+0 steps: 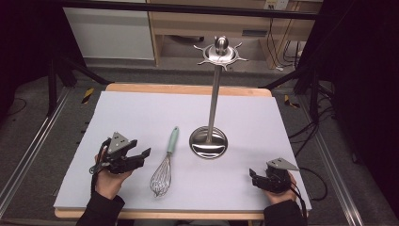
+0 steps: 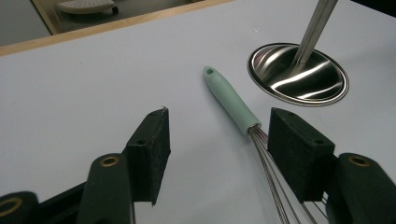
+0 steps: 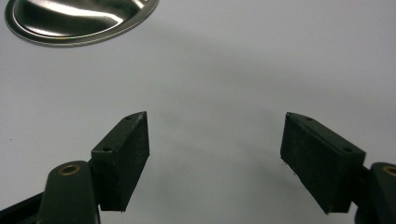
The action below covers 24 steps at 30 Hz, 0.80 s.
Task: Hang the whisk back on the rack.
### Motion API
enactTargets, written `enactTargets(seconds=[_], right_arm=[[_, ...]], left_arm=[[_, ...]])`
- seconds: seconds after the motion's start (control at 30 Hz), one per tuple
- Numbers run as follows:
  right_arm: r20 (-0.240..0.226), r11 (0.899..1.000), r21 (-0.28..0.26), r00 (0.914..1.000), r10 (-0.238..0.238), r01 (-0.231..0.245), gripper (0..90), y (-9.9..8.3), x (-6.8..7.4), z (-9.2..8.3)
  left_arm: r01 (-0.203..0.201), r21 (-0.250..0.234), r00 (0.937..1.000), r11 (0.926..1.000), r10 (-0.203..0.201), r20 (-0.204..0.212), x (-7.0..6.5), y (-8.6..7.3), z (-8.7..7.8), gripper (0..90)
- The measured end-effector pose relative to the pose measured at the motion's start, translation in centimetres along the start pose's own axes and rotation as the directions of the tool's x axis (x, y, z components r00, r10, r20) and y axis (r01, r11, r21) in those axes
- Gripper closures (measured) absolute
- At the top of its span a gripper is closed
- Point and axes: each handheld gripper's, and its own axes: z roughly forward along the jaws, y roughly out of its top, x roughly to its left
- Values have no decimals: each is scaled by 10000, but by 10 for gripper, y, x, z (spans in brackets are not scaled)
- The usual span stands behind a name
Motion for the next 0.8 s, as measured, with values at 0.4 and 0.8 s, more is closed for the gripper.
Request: enactTargets(seconds=[0.4,0.8], right_arm=[[-39,9999,-99,10000,47,-47,246,0,0,-2],[-70,9998,-79,9998,177,-178,250,0,-1,-2]], left_arm=[[-234,148,9996,9996,232,135,-9,18,7,395],[-372,422,9989,9984,359,317,-18,31,20,395]])
